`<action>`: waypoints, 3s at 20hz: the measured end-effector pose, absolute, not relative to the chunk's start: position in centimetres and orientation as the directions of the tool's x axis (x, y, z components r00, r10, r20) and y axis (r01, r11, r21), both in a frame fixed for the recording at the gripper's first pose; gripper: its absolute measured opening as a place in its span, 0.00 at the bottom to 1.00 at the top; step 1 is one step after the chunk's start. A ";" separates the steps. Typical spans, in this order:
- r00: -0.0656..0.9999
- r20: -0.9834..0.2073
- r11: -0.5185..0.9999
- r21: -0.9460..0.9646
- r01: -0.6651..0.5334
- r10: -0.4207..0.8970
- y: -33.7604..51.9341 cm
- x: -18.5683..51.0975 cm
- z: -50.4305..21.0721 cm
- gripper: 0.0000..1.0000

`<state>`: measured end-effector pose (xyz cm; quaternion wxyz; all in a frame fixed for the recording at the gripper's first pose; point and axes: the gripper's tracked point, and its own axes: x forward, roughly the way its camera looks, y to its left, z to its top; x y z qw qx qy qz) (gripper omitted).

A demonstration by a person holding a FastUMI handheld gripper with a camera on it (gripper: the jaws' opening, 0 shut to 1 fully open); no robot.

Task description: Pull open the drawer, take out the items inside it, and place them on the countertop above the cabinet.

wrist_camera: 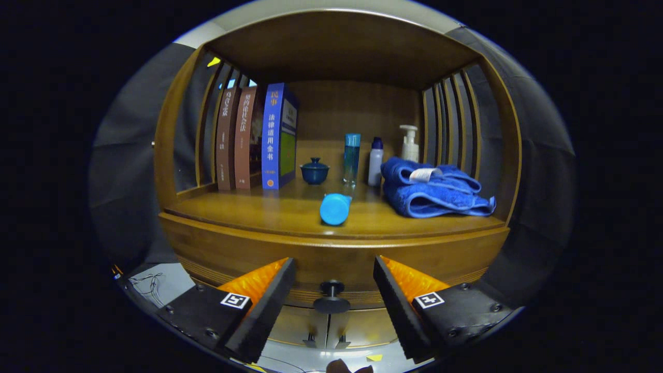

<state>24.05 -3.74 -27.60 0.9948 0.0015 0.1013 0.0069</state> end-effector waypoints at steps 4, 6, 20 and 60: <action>0.990 -0.141 1.000 -0.001 -0.023 0.023 -4.0 20.8 -20.9 1.00; 0.993 -0.108 0.999 0.011 -0.043 0.044 -3.4 18.6 -17.0 1.00; 0.995 -0.001 0.991 0.093 -0.098 0.099 -2.7 1.9 0.8 0.99; 0.998 0.055 0.996 0.091 -0.019 0.014 -5.2 -4.6 6.0 0.99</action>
